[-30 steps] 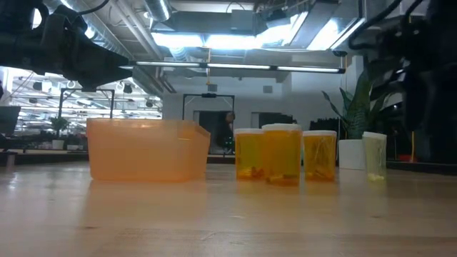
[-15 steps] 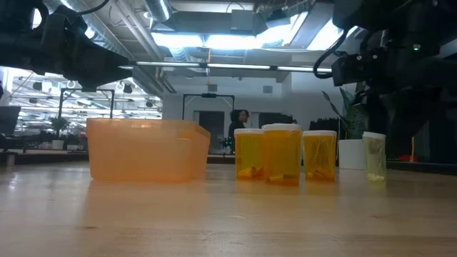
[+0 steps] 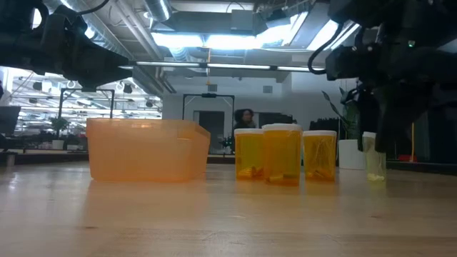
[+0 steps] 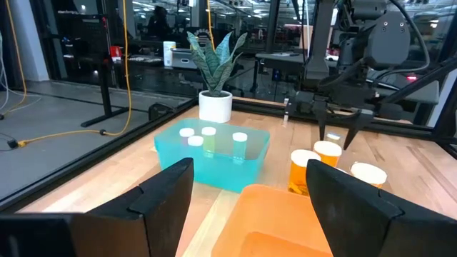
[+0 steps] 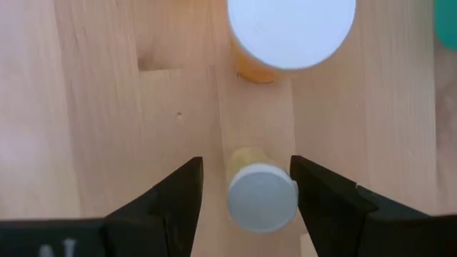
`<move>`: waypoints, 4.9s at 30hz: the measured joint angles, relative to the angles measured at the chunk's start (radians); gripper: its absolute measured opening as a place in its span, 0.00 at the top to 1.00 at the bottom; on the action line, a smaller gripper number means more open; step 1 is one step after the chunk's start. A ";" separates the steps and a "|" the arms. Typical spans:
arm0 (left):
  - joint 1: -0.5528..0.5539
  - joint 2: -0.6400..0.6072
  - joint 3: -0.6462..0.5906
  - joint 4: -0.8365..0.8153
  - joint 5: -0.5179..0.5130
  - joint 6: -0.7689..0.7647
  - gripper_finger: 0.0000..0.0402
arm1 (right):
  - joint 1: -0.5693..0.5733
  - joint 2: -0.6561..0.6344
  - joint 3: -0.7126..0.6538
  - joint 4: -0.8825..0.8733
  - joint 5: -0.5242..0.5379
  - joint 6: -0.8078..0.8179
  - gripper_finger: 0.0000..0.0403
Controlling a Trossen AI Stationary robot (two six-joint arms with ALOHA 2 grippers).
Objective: Pick and place medicine bottles into bin by pill shape (circle, oval)
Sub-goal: Put the small yellow medicine bottle into the blue bin, then put the large orange medicine bottle into the orange bin
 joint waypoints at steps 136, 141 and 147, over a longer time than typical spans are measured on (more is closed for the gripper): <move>0.000 0.000 0.000 -0.001 0.000 0.022 0.35 | -0.227 0.128 0.725 -0.629 -0.128 -0.314 0.56; 0.000 0.000 0.000 0.000 0.000 0.022 0.35 | -0.176 -0.168 0.326 -0.322 -0.135 -0.208 0.58; 0.000 0.000 0.000 0.000 0.000 0.022 0.35 | -0.116 -0.434 0.034 -0.100 -0.137 0.042 0.59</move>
